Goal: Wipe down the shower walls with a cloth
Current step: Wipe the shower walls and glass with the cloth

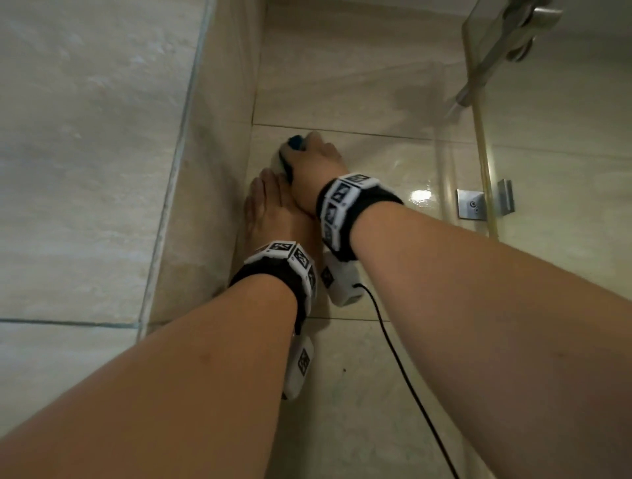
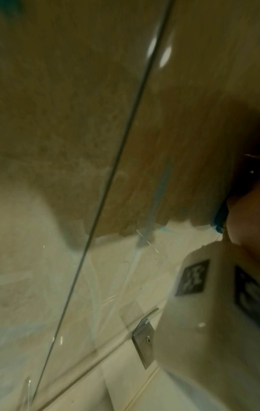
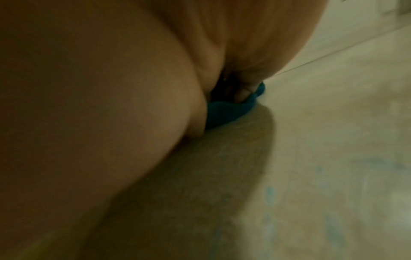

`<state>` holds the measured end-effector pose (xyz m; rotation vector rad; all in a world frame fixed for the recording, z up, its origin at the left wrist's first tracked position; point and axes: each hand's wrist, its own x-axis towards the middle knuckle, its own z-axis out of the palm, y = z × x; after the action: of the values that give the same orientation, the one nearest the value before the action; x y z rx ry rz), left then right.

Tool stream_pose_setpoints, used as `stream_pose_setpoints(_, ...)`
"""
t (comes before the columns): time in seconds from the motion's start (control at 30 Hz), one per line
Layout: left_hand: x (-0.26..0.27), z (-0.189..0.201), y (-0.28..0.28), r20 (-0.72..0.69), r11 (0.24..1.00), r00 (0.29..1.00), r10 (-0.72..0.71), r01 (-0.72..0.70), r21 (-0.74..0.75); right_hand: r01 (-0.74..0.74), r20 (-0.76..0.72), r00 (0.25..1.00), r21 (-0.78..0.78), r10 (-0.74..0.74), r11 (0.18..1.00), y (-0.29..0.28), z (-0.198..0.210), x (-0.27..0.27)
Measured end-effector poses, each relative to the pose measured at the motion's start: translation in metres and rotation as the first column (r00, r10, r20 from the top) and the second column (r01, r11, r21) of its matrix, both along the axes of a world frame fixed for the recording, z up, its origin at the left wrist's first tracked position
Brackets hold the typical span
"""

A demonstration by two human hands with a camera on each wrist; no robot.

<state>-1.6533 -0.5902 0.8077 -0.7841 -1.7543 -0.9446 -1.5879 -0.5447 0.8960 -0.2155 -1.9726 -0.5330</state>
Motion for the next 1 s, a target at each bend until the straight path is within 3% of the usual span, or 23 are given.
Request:
stream_pose_setpoints(0.07,0.0,-0.001,-0.002,0.001,0.999,1.0,0.006,-0.006,-0.032,0.018,0.023,1.0,0.019,-0.019,1.0,-0.002,0.003,-0.005)
stream_pose_setpoints(0.17,0.004,0.0,0.001,-0.005,0.997,1.0,0.02,-0.019,0.074,0.028,-0.057,0.998,-0.01,-0.028,1.0,0.022,0.011,0.01)
stream_pose_setpoints(0.4,0.009,-0.001,-0.001,0.009,0.998,1.0,0.018,-0.018,0.063,0.014,-0.34,0.932,-0.317,-0.128,0.948,0.11,0.006,0.09)
stream_pose_setpoints(0.63,0.009,-0.002,-0.001,0.014,0.998,0.999,0.039,-0.04,0.048,0.027,-0.37,0.907,-0.429,-0.203,0.903,0.124,0.003,0.1)
stream_pose_setpoints(0.77,0.009,-0.003,0.003,0.018,0.997,0.998,0.065,-0.065,0.035,0.06,-0.306,0.936,-0.354,-0.176,0.933,0.114,0.001,0.092)
stream_pose_setpoints(1.0,0.004,-0.004,0.006,-0.017,0.995,0.998,0.065,-0.064,0.078,-0.044,-0.01,0.999,0.024,0.044,0.999,0.043,-0.017,0.032)
